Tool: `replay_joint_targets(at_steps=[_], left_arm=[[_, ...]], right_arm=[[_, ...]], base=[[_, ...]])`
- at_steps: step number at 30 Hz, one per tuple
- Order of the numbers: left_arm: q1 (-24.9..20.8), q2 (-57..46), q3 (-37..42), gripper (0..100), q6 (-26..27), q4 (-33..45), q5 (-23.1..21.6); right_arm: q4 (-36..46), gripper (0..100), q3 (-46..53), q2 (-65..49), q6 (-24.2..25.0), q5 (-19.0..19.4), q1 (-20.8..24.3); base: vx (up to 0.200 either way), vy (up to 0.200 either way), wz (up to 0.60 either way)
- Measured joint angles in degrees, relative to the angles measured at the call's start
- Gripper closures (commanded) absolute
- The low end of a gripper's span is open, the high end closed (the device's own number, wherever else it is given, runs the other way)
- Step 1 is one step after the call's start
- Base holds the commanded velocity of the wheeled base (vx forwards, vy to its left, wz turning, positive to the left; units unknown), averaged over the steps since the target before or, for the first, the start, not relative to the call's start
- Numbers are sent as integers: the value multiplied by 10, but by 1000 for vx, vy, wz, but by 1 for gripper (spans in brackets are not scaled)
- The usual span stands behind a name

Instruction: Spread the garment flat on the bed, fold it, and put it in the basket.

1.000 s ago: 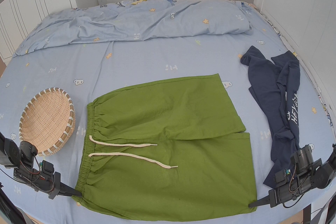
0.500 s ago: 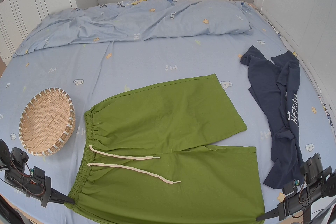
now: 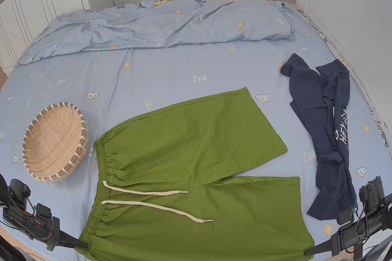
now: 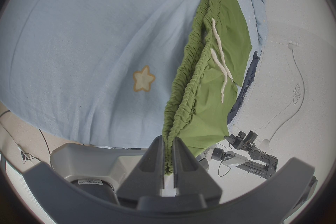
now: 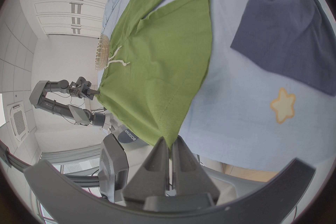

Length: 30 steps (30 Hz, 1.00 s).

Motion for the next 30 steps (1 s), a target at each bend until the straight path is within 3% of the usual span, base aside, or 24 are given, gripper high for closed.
replay_joint_targets(at_steps=[5, 10, 16, 30], left_arm=[[-3, -15, -42, 100, -5, 68, -3], [-4, -24, -133, 100, -7, 176, -7], [-8, -27, -234, 100, -16, 242, -10], [-98, 17, -439, 100, -190, 269, -14]], right_arm=[[76, 100, -62, -13, 0, 0, -12], [180, 100, -166, -34, 0, 1, -20], [256, 100, -292, -51, 1, 3, -25], [331, 100, -577, 18, 3, -9, -28]], base=[[0, 0, 0], [0, 0, 0], [0, 0, 0], [0, 0, 0]])
